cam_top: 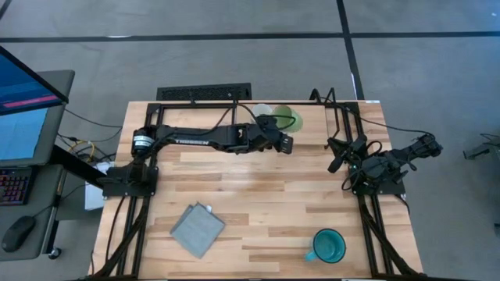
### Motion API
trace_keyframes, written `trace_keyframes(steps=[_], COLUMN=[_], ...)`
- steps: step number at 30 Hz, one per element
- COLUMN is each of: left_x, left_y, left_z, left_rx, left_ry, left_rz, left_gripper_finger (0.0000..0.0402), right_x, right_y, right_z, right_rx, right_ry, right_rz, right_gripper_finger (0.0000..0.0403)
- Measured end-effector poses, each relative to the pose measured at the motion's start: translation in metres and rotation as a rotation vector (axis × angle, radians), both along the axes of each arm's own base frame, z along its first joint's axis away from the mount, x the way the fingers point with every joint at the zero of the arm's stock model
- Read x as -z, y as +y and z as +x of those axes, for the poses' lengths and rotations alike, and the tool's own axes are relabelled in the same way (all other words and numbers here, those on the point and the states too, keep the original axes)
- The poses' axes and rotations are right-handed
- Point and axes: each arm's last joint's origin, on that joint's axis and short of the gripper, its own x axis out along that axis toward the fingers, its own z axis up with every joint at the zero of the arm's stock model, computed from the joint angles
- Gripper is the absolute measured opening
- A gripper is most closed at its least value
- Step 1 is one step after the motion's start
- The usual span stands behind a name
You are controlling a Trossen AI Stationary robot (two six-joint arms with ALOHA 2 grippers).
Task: Stack small to large cups/mugs on shelf
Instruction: Put the green mug on the shelf
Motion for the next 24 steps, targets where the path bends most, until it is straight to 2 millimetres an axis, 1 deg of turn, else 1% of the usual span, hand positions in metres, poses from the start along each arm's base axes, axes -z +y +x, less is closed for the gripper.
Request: trace_keyframes(steps=[2, 4, 6, 8, 12, 15, 17, 20, 24], left_x=[0.008, 0.012, 0.016, 0.014, 0.006, 0.008, 0.014, 0.017, 0.018], left_y=[0.001, 0.003, 0.005, 0.009, 0.017, 0.02, 0.023, 0.023, 0.021], left_z=[0.009, 0.023, 0.036, 0.05, 0.063, 0.065, 0.065, 0.059, 0.055], left_rx=[0.039, 0.059, 0.073, 0.093, 0.073, 0.056, 0.037, -0.006, -0.042], left_ry=[-0.002, -0.011, 0.017, 0.011, 0.082, 0.179, 0.148, 0.189, 0.225], left_rz=[-0.005, 0.012, 0.02, 0.035, 0.043, 0.03, 0.0, -0.06, -0.051], left_gripper_finger=[0.0038, 0.0038, 0.0038, 0.0038, 0.0038, 0.0038, 0.0038, 0.0038, 0.0038], right_x=[0.0, 0.0, 0.0, 0.0, 0.001, 0.001, 0.001, 0.001, 0.001], right_y=[0.0, 0.0, 0.0, 0.0, 0.001, 0.001, 0.001, 0.001, 0.001], right_z=[0.0, 0.0, 0.0, 0.0, 0.001, 0.002, 0.002, 0.002, 0.002], right_rx=[-0.002, -0.009, -0.011, -0.013, -0.039, -0.056, -0.059, -0.061, -0.061], right_ry=[0.018, 0.05, 0.071, 0.076, 0.084, 0.086, 0.086, 0.086, 0.086], right_rz=[-0.018, -0.049, -0.07, -0.072, -0.068, -0.064, -0.063, -0.062, -0.062], right_gripper_finger=[0.0074, 0.0074, 0.0074, 0.0074, 0.0074, 0.0074, 0.0074, 0.0074, 0.0074])
